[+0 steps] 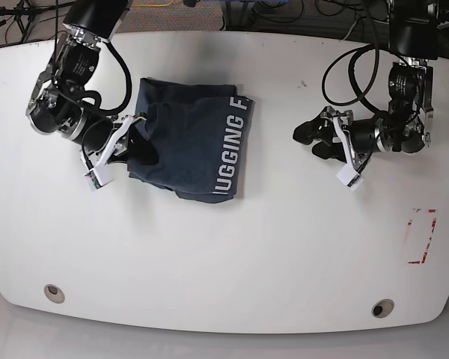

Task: Fold the T-shirt properly
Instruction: 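Push the bundle's edge with the right gripper to square it, then grasp the bundle's corner with the right gripper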

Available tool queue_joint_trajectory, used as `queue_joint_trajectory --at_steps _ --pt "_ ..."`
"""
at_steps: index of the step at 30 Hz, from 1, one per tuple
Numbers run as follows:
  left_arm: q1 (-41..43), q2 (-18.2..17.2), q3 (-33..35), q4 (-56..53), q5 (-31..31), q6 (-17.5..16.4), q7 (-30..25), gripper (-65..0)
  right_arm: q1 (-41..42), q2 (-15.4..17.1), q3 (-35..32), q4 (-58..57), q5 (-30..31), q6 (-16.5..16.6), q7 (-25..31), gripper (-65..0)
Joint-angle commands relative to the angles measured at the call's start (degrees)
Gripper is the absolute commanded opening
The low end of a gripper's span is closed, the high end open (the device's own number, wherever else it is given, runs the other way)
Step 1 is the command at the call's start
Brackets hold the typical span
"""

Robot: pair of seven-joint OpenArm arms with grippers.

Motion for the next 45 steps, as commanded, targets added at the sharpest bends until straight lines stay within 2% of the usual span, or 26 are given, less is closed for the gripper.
queue_joint_trajectory --at_steps 1,5,8,9,10,14,17,20,23,28,32,36,39,45 --pt "-0.95 -0.49 -0.27 1.05 -1.52 -0.34 -0.95 -25.3 0.71 2.67 0.27 -2.18 0.41 0.30 0.94 -61.7" --pt "-0.95 -0.49 -0.27 1.14 -1.52 -0.34 -0.95 -25.3 0.36 4.08 0.27 -4.82 0.32 0.30 0.94 -61.5" --pt "-0.95 -0.49 -0.27 1.14 -1.52 -0.34 -0.95 -25.3 0.18 5.66 0.27 -6.31 0.32 0.30 1.12 -56.1" --pt "-1.04 -0.49 -0.27 1.14 -1.52 -0.34 -0.95 -25.3 -0.26 6.27 0.27 -6.66 0.32 0.30 1.12 -51.2" --pt "-1.04 -0.40 -0.27 1.14 -1.52 -0.34 -0.95 -25.3 -0.43 6.45 0.27 -6.66 0.32 0.30 1.21 -49.0" --pt "-1.39 -0.13 -0.27 1.14 -1.52 -0.34 -1.04 -25.3 -1.49 7.51 2.47 -6.31 0.68 0.30 2.09 -29.3" --pt "-2.62 1.36 -0.18 1.23 -1.52 -0.34 -0.95 -25.3 -2.37 8.12 4.66 -4.11 0.50 0.30 2.09 -14.9" --pt "-3.41 2.50 -0.09 1.23 -1.34 -0.34 -0.87 -25.3 -3.16 9.00 6.25 -0.95 0.32 0.30 2.09 -7.9" --pt "-3.85 3.47 -0.09 1.23 -1.34 -0.34 -0.95 -25.3 -3.95 9.88 7.65 2.57 0.41 0.30 2.09 -8.4" --pt "-5.34 6.46 0.44 3.43 -0.29 0.02 -1.04 -25.3 -4.65 9.88 8.36 8.99 0.85 0.30 2.17 -13.5" --pt "-5.78 7.69 3.16 5.89 3.67 0.02 -1.13 -25.3 -3.95 7.33 5.98 10.04 0.76 0.30 2.44 -17.1" --pt "-5.70 9.27 3.60 6.94 7.10 -0.07 -1.13 -25.3 -0.52 4.78 0.62 9.69 -0.29 0.30 2.96 -22.5" --pt "-5.43 9.45 3.51 7.47 8.77 -0.16 -1.13 -25.3 1.24 2.76 -3.16 8.28 -3.72 0.30 4.64 -28.4" --pt "-5.26 8.57 1.84 7.56 10.26 -0.25 -1.13 -25.3 5.46 -0.49 -12.74 6.00 -15.85 0.30 7.71 -44.1"
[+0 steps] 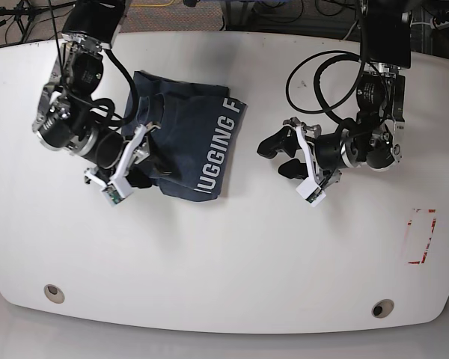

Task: Fold the T-shirt properly
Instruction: 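Grasp the bundle's corner with the right gripper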

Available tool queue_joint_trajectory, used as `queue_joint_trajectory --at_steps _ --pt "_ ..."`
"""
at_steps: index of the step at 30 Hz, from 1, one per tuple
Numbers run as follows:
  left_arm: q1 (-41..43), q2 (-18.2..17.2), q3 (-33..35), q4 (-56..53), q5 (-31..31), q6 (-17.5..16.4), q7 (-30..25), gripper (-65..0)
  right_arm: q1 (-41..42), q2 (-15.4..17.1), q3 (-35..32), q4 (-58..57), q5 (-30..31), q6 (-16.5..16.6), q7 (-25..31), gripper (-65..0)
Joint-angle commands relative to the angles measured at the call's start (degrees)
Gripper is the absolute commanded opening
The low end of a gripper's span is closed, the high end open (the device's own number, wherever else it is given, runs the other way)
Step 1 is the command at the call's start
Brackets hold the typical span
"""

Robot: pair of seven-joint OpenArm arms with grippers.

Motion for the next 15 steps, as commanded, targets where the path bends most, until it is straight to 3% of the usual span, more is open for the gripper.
queue_joint_trajectory --at_steps 1,5,15 --pt "-0.84 -0.98 -2.10 1.22 -0.73 -0.42 -1.09 -25.3 2.77 -1.77 -4.12 -0.50 -4.27 0.10 2.31 -45.7" --pt "0.57 -1.51 -5.88 1.13 -0.65 -0.51 -1.09 -25.3 4.26 -3.70 -7.98 -2.78 -8.32 0.10 2.58 -50.7" --pt "1.71 -3.45 -10.18 0.87 -0.56 -0.51 -1.00 -25.3 4.70 -4.84 -15.37 -11.40 -13.42 0.10 9.87 -49.9"
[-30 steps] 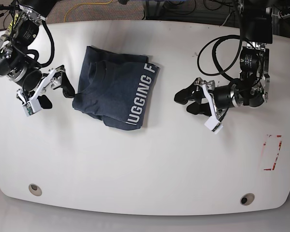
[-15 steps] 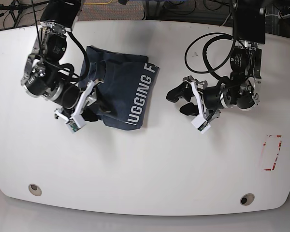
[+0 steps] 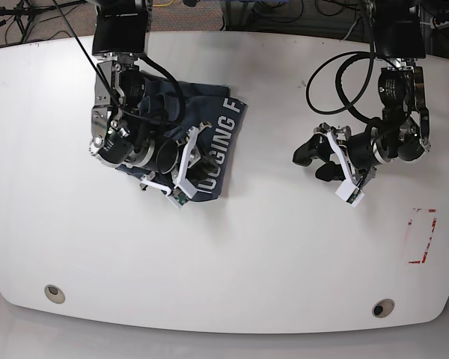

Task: Fold the T-shirt properly
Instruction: 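Grasp the bundle's corner with the right gripper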

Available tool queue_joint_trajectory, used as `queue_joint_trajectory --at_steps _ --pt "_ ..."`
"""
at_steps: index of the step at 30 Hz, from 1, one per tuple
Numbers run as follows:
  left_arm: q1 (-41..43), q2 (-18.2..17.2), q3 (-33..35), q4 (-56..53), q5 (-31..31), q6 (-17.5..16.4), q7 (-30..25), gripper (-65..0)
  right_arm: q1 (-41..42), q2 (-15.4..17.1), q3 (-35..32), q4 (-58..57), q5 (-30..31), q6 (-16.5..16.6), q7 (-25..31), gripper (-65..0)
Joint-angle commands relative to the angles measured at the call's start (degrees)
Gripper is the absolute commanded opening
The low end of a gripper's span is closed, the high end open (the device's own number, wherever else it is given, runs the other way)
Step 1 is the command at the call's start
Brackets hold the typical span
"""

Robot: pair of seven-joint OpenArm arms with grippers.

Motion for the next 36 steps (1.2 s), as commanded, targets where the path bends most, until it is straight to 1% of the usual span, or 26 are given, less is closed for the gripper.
queue_joint_trajectory --at_steps 1,4,9,11,12,14,20,23,28,32,36 --pt "-0.96 -1.68 0.00 0.89 -1.32 -0.31 -1.09 -25.3 1.14 0.80 -1.03 -2.77 -1.60 0.06 3.50 -50.1" --pt "-0.43 -1.68 -0.17 0.89 -1.32 -0.31 -1.09 -25.3 0.97 2.38 -1.03 -4.18 -2.39 0.06 3.94 -50.1" --pt "0.36 -1.68 -0.26 0.89 -1.32 -0.31 -1.09 -25.3 -0.71 6.60 -0.94 -4.18 -2.65 0.06 4.46 -49.9" --pt "0.45 -1.68 -0.26 0.89 -1.32 -0.31 -1.09 -25.3 -1.32 8.01 -0.94 -4.26 -2.56 0.06 5.78 -49.8" --pt "0.54 -1.68 -0.26 0.89 -1.32 -0.31 -1.09 -25.3 -1.58 8.80 -1.03 -4.70 -2.65 0.06 7.37 -49.8" --pt "0.54 -1.68 -0.26 0.80 -1.32 -0.31 -1.09 -25.3 -2.20 9.41 -1.21 -6.37 -2.56 0.06 8.95 -49.8" --pt "0.54 -1.59 -0.09 0.80 -1.32 -0.31 -1.09 -25.3 -2.55 9.68 -1.47 -15.69 -2.56 0.06 15.37 -49.8" --pt "0.54 -1.50 0.00 0.80 -1.32 -0.31 -1.09 -25.3 -2.55 9.59 -2.09 -19.74 -2.65 0.06 19.76 -49.8" --pt "0.45 -1.41 0.00 0.80 -1.32 -0.31 -1.09 -25.3 -2.38 10.12 -4.64 -22.73 -2.74 0.06 23.89 -49.8" --pt "0.36 -1.41 0.09 0.98 -1.32 -0.31 -1.09 -25.3 -2.20 11.09 -4.72 -22.29 -2.48 0.06 23.72 -50.3" --pt "0.27 -1.33 0.18 1.33 -1.32 -0.31 -1.09 -25.3 -2.55 11.26 -4.28 -15.52 -2.39 0.06 20.20 -50.1"
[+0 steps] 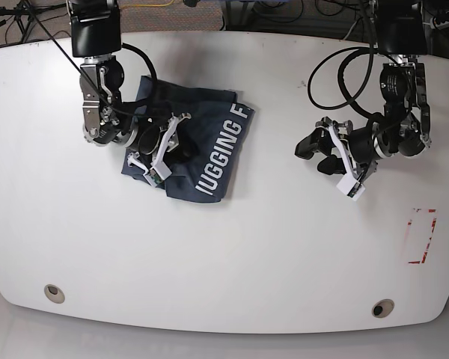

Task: Fold the T-shirt properly
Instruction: 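Grasp the bundle's corner with the right gripper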

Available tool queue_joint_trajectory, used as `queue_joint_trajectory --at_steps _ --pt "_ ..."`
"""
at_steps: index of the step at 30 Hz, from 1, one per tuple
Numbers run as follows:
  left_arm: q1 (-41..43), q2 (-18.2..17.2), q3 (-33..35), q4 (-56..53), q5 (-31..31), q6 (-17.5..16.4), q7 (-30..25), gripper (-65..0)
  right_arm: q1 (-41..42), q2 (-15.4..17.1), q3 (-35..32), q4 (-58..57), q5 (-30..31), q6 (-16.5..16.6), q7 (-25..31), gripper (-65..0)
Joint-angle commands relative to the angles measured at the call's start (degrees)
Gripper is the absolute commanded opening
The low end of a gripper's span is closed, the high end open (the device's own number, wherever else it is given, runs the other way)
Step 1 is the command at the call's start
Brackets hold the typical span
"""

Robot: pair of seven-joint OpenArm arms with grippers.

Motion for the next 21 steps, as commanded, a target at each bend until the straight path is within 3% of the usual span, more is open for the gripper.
queue_joint_trajectory --at_steps 1,10,14,21 --pt "-1.17 -0.47 -0.11 1.38 -1.30 -0.16 -0.96 -25.3 -0.04 0.77 0.75 6.94 -1.43 -0.12 -5.79 -50.1" --pt "-3.45 1.29 5.17 1.46 -1.30 0.19 -1.04 -25.3 -1.18 0.51 8.75 27.42 -1.69 -0.12 -20.39 -49.8" --pt "-5.13 2.87 8.77 1.46 -0.95 0.19 -1.39 -25.3 -1.27 0.77 11.38 31.29 -1.69 -0.12 -23.90 -49.8" --pt "-10.40 7.70 17.65 1.38 6.35 0.19 -3.50 -25.3 -3.91 0.77 16.39 32.79 -1.69 -0.12 -27.33 -50.3"
